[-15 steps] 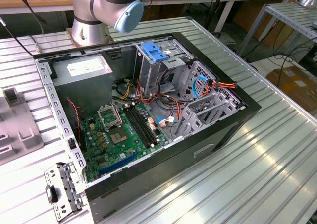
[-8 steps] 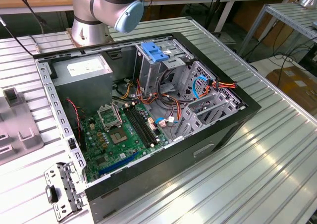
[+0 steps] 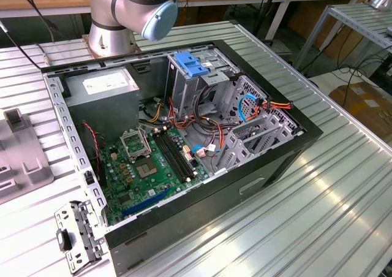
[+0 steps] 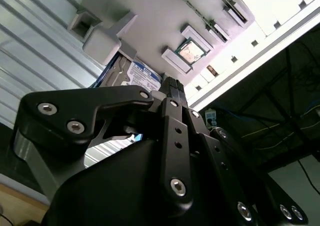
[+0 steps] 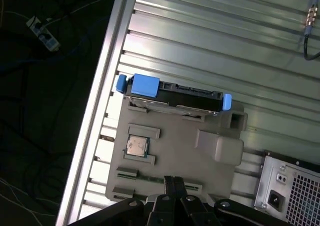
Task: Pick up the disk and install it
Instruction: 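Pick up the disk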
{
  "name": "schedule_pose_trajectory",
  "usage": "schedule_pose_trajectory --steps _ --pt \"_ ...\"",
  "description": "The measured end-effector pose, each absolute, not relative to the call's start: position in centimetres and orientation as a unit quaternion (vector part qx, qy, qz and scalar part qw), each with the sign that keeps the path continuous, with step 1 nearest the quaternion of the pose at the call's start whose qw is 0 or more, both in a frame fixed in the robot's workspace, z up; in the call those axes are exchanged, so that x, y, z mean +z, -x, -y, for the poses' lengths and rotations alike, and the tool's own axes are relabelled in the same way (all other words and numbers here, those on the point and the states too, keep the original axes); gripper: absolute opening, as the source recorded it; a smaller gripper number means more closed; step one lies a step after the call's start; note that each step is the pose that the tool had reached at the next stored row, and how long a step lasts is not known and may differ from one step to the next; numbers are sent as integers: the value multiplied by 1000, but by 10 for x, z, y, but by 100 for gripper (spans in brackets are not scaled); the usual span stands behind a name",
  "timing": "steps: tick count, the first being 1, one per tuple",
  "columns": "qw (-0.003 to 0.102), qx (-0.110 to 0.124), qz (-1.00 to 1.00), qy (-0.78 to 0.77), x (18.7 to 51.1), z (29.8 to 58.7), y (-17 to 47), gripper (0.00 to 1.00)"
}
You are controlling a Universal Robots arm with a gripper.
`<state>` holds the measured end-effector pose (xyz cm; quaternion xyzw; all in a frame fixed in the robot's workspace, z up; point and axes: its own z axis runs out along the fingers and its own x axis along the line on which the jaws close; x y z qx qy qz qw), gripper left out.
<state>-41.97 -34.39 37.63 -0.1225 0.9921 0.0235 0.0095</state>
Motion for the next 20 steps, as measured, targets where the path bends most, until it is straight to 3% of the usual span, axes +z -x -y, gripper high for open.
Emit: schedule_pose_trajectory --steps 20 --pt "8 24 -980 196 376 344 420 11"
